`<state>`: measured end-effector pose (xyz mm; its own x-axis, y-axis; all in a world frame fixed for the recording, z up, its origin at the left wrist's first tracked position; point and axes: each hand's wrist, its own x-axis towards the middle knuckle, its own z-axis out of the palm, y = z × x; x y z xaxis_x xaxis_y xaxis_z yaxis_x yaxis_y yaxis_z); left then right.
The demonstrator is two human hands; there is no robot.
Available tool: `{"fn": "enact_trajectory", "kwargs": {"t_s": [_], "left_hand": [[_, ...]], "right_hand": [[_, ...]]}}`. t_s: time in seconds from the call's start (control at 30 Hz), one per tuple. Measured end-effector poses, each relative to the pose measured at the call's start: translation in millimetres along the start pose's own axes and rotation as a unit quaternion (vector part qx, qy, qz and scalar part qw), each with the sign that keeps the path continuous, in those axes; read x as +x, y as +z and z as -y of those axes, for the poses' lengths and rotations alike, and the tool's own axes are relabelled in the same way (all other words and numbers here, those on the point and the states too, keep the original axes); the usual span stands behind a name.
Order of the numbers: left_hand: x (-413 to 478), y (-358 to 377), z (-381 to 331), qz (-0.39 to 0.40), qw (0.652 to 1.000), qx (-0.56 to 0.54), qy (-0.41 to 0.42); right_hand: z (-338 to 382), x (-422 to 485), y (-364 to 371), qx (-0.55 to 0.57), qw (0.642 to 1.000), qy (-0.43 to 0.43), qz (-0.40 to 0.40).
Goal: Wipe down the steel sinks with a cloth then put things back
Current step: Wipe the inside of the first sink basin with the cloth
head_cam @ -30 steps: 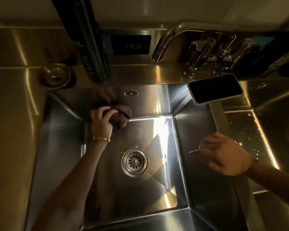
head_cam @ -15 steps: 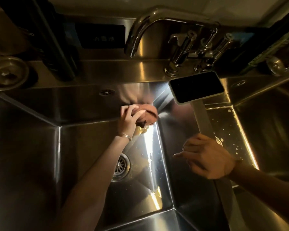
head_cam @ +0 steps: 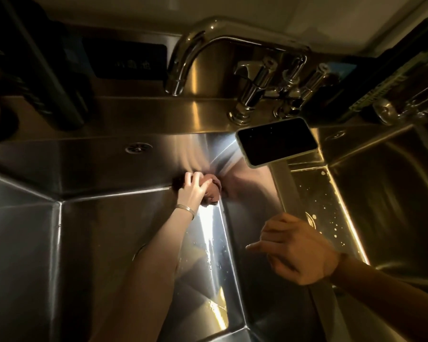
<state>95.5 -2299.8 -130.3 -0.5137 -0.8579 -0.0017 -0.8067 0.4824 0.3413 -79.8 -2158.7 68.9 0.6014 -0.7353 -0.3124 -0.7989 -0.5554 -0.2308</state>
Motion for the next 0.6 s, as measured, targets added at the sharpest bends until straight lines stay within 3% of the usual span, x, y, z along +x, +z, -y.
{"fn": "enact_trajectory", "kwargs": {"t_s": [0.13,0.23,0.33,0.47,0.6], "left_hand": [[-32,13,57,0.056,0.992,-0.049,-0.101],[-61,3,102,0.013,0.981,-0.085,-0.173],[-103,-7,160,-0.024,0.969,-0.038,-0.244],[-141,-18,203,-0.056,0.918,-0.078,-0.386],[-132,-4,154,-0.027,0.940,-0.077,-0.330]], "right_hand": [[2,1,-1,-0.019,1.000,-0.011,-0.003],[1,2,-4,-0.039,0.999,-0.015,-0.005],[3,3,-4,-0.041,0.999,-0.008,0.000],[5,4,-4,-0.048,0.999,-0.008,-0.001],[6,5,-7,-0.059,0.998,-0.012,-0.006]]}}
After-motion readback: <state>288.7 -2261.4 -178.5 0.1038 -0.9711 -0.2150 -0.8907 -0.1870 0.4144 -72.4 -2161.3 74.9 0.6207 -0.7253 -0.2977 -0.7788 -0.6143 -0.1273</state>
